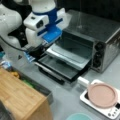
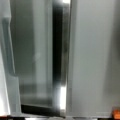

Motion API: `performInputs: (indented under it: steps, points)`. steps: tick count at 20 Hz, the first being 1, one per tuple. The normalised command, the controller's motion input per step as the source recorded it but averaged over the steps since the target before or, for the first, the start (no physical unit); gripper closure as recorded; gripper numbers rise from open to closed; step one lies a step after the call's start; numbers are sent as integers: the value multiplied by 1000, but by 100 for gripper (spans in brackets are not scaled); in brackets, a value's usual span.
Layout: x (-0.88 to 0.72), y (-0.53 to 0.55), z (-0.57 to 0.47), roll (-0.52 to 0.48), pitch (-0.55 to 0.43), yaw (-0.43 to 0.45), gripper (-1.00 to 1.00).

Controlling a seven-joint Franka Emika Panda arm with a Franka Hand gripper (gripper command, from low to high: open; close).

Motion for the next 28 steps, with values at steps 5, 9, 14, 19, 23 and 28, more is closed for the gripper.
performInputs:
  steps: [5, 9, 14, 19, 23, 28]
  points:
    - [89, -11, 70, 14, 61, 116, -100]
    - [306, -60, 103, 2, 14, 78, -100]
    - [500, -162, 26, 14, 16, 52, -100]
    - [602, -239, 81, 19, 104, 39, -100]
    - [636, -274, 146, 32, 155, 57, -100]
    - [610, -202, 191, 20, 209, 49, -100]
